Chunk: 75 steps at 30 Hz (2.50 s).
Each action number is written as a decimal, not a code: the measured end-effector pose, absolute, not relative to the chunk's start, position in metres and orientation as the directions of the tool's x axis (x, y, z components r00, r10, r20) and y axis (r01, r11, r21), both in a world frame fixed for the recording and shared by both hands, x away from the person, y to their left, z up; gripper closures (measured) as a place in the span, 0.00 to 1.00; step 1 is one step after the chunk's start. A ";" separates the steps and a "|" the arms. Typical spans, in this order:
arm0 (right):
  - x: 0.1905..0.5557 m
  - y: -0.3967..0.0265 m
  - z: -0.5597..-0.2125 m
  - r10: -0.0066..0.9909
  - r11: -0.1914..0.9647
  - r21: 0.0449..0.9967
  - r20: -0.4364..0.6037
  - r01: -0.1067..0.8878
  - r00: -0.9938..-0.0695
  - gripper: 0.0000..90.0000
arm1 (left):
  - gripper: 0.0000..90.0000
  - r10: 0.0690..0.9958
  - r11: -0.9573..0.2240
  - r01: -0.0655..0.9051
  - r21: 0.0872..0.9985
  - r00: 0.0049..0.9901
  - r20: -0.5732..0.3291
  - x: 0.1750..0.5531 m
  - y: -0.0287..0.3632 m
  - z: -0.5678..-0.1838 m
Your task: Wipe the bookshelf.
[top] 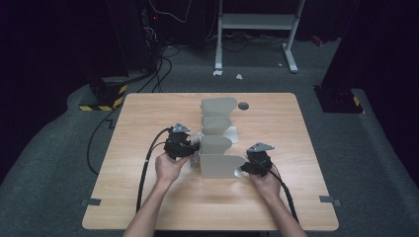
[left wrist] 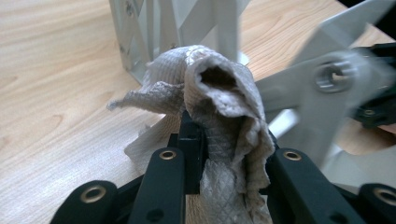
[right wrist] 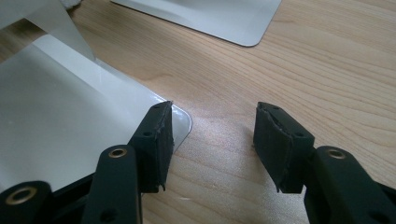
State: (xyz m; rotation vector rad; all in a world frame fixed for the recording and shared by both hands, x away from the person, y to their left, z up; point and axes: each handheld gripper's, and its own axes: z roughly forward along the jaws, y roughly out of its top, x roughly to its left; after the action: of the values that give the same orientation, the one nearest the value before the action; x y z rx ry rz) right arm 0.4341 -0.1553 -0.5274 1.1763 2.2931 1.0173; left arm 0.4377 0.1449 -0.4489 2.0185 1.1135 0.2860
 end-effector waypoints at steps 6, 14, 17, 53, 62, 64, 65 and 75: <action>0.434 -0.155 -0.527 0.810 0.393 0.741 0.001 0.545 -0.586 0.53 | 0.81 0.808 -0.272 0.640 0.719 0.557 -0.190 0.446 0.145 -0.457; 0.434 -0.155 -0.527 0.810 0.393 0.740 0.001 0.545 -0.586 0.53 | 0.81 0.799 -0.269 0.577 0.771 0.581 -0.157 0.439 0.145 -0.430; 0.434 -0.155 -0.527 0.811 0.392 0.741 0.002 0.545 -0.586 0.53 | 0.81 0.793 -0.266 0.544 0.796 0.592 -0.140 0.436 0.145 -0.415; 0.434 -0.155 -0.527 0.811 0.393 0.741 0.000 0.544 -0.586 0.53 | 0.81 0.794 -0.294 0.623 0.724 0.581 -0.177 0.443 0.145 -0.465; 0.434 -0.155 -0.527 0.810 0.394 0.741 0.000 0.544 -0.586 0.53 | 0.81 0.804 -0.331 0.662 0.672 0.571 -0.166 0.451 0.138 -0.487; 0.434 -0.155 -0.527 0.810 0.394 0.741 0.000 0.544 -0.586 0.53 | 0.81 0.804 -0.339 0.668 0.662 0.571 -0.165 0.454 0.138 -0.492; 0.434 -0.155 -0.527 0.811 0.393 0.741 0.000 0.544 -0.586 0.53 | 0.81 0.806 -0.337 0.676 0.655 0.567 -0.170 0.454 0.137 -0.495; 0.434 -0.155 -0.527 0.810 0.394 0.741 0.000 0.544 -0.587 0.53 | 0.81 0.810 -0.326 0.695 0.641 0.555 -0.190 0.458 0.133 -0.508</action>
State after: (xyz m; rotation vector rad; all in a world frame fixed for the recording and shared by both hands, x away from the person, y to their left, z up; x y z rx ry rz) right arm 0.4336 -0.1552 -0.5274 1.1713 2.2962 1.0173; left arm 0.4580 0.1331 -0.5076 2.1003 1.2038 0.2137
